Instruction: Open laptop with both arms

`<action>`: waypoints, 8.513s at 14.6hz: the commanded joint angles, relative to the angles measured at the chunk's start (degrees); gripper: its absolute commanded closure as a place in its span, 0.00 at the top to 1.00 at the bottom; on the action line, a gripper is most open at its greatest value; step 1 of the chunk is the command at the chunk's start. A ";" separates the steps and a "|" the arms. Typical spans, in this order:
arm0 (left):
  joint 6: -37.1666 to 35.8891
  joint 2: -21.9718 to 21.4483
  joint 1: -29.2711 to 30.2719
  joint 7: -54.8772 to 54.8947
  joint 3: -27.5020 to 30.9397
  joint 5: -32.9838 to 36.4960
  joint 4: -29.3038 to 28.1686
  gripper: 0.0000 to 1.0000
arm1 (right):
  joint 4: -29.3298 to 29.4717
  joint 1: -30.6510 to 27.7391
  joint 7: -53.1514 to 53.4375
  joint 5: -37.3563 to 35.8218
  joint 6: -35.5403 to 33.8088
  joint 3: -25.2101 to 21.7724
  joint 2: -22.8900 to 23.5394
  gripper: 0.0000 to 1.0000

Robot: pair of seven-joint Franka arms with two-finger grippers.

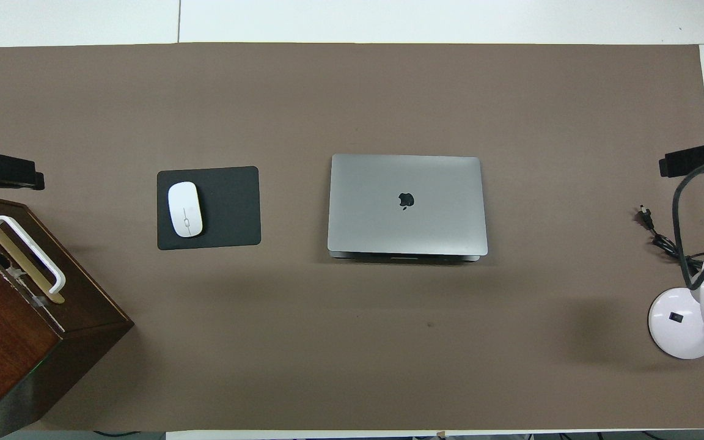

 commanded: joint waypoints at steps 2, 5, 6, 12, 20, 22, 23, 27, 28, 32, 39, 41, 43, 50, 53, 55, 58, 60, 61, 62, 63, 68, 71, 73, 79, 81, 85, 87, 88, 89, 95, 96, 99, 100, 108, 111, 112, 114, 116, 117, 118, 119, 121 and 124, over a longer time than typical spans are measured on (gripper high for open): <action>1.10 -0.11 -0.42 -0.79 0.43 -0.39 -0.28 0.00 | -0.78 -0.10 -1.50 -0.43 5.14 0.12 2.11 1.00; 1.27 -0.11 -0.16 -1.14 0.43 -0.48 -0.37 0.00 | -0.43 2.43 -2.03 -0.08 10.83 -4.25 4.48 1.00; 1.62 -0.11 -0.07 -1.75 0.43 -0.48 -0.37 0.00 | -0.43 3.58 -2.03 -0.08 12.86 -5.32 4.75 1.00; 9.86 0.32 -0.16 -1.93 0.34 -2.23 -0.81 0.00 | -0.86 5.43 -2.03 3.08 13.41 -6.90 6.25 1.00; 21.98 -1.86 -0.77 -1.14 0.08 -5.84 -9.13 0.00 | -5.95 15.44 -0.80 13.09 20.77 -15.24 7.74 1.00; 29.45 -5.02 -3.04 -0.97 -0.01 -5.92 -16.50 0.00 | -7.54 16.77 0.16 17.39 24.39 -15.96 9.14 1.00; 33.40 -6.51 -3.58 -0.79 -0.01 -5.92 -20.63 0.00 | -7.54 16.78 2.08 20.02 25.01 -15.61 10.28 1.00; 48.26 -9.77 -7.62 0.61 -0.01 -5.92 -33.65 0.00 | -16.21 21.95 5.78 30.21 40.08 -15.26 11.00 1.00; 51.34 -10.48 -8.59 1.14 -0.01 -5.92 -36.46 0.00 | -18.51 23.79 7.70 33.90 42.83 -15.26 10.65 1.00; 69.52 -10.40 -13.68 1.32 -0.01 -5.92 -48.68 0.00 | -25.97 29.68 19.13 38.50 49.42 -15.26 7.23 1.00; 94.34 -3.64 -24.23 1.41 -0.01 -5.92 -59.69 0.00 | -44.17 39.18 25.19 46.50 63.24 -15.26 -5.16 1.00; 99.24 -0.40 -27.56 1.32 -0.01 -5.92 -60.13 0.00 | -47.52 41.46 31.16 46.50 66.21 -15.17 -7.72 1.00; 100.68 0.41 -30.64 1.32 -0.01 -5.92 -60.57 0.00 | -49.72 43.58 34.87 46.50 68.25 -15.26 -8.86 1.00; 104.28 4.44 -38.99 1.41 0.17 -5.92 -62.24 0.00 | -58.16 44.72 40.51 46.50 70.72 -11.74 -14.05 1.00; 104.28 5.33 -39.36 1.41 0.17 -5.92 -61.98 0.00 | -61.32 44.72 40.51 46.50 70.63 -11.39 -15.46 1.00; 104.28 7.17 -39.36 1.32 0.08 -5.92 -60.14 0.00 | -62.21 44.72 40.42 46.50 70.54 -11.39 -15.64 1.00; 104.28 10.95 -39.36 1.23 0.08 -5.92 -56.37 0.00 | -62.48 44.11 39.81 46.50 70.10 -11.48 -15.72 1.00; 104.28 12.53 -39.36 1.23 0.08 -5.84 -54.61 0.00 | -62.48 43.85 39.19 46.50 69.84 -11.48 -15.38 1.00; 104.28 13.41 -39.27 1.14 0.17 -5.75 -53.73 0.00 | -62.48 43.76 37.88 46.50 69.84 -11.48 -15.02 1.00; 104.19 14.20 -39.18 1.23 0.17 -5.31 -53.11 0.00 | -62.39 43.67 36.57 46.50 69.84 -11.57 -14.50 1.00; 104.28 14.56 -38.92 1.32 0.17 -4.61 -52.93 0.00 | -62.21 43.67 35.25 46.50 69.92 -11.65 -13.88 1.00; 104.28 16.40 -38.30 1.41 0.34 -0.04 -50.20 0.00 | -61.86 41.56 21.80 46.42 72.11 -12.36 -12.30 1.00; 104.28 16.76 -37.25 1.41 0.34 2.25 -49.94 0.00 | -62.12 41.65 20.82 46.42 75.01 -12.18 -12.38 1.00; 104.28 17.55 -37.07 1.49 0.34 3.30 -49.41 0.00 | -62.12 41.82 22.22 46.68 76.69 -12.18 -12.30 1.00; 104.37 20.10 -36.64 1.41 0.34 3.92 -46.95 0.00 | -61.77 45.16 27.32 62.38 80.64 -12.01 -10.28 1.00; 104.37 20.19 -35.50 1.41 0.34 5.23 -46.60 0.00 | -61.16 46.22 27.41 66.52 81.96 -12.01 -9.22 1.00; 104.37 21.77 -34.96 1.49 0.34 6.20 -45.63 0.00 | -59.23 47.71 27.41 72.42 82.32 -12.09 -7.03 1.00; 104.37 21.77 -34.96 1.49 0.34 6.20 -45.63 0.00 | -58.61 47.71 27.50 72.87 82.32 -12.09 -6.41 1.00; 104.37 21.77 -35.05 1.49 0.34 6.20 -45.63 0.00 | -58.17 47.71 27.67 72.96 82.32 -12.09 -6.23 1.00; 104.37 21.77 -35.05 1.49 0.34 6.29 -45.63 0.00 | -57.73 47.71 28.02 73.57 82.23 -12.18 -5.71 1.00; 104.37 21.86 -35.58 1.67 0.43 7.51 -45.63 0.00 | -55.45 47.98 27.94 75.42 82.14 -12.27 -2.55 1.00; 104.37 21.86 -35.58 1.76 0.43 7.61 -45.72 0.00 | -55.01 47.98 27.76 75.42 82.14 -12.36 -2.02 1.00; 104.37 21.86 -35.93 1.85 0.43 7.61 -45.81 0.00 | -53.43 47.89 27.59 75.42 82.06 -12.36 -1.05 1.00; 104.37 21.86 -35.93 1.85 0.43 7.61 -45.81 0.00 | -52.90 47.89 27.33 75.42 81.97 -12.88 -0.52 1.00; 104.37 21.86 -36.02 2.11 0.43 7.61 -46.16 0.00 | -50.96 47.80 26.27 75.42 81.53 -14.29 1.68 1.00; 104.37 21.95 -36.02 2.20 0.43 7.61 -46.25 0.00 | -50.26 47.63 25.65 75.42 81.44 -14.38 2.12 1.00; 104.37 21.95 -36.11 2.11 0.43 7.61 -46.33 0.00 | -50.35 47.63 25.83 75.51 81.53 -14.47 2.03 1.00; 104.37 21.95 -36.46 2.20 0.43 7.61 -46.33 0.00 | -50.70 47.89 25.92 76.12 81.79 -14.38 1.94 1.00; 104.37 21.95 -36.46 2.20 0.43 7.61 -46.33 0.00 | -50.70 48.06 25.74 77.44 81.88 -14.20 1.77 1.00; 104.37 21.95 -36.46 2.20 0.43 7.61 -46.33 0.00 | -50.70 48.06 25.65 77.53 81.88 -14.20 1.77 1.00; 104.37 21.95 -36.46 2.20 0.43 7.61 -46.42 0.00 | -50.87 48.06 25.74 77.53 81.79 -14.12 1.68 1.00; 104.37 21.95 -36.46 2.20 0.43 7.61 -46.34 0.00 | -50.96 48.41 26.00 77.53 81.88 -13.94 1.59 1.00; 104.37 22.21 -36.55 2.20 0.43 7.61 -46.42 0.00 | -51.40 49.38 26.27 78.49 81.88 -13.85 1.33 1.00; 104.37 22.56 -36.72 2.20 0.43 7.52 -46.33 0.00 | -52.10 50.17 26.27 79.20 81.88 -13.59 1.15 1.00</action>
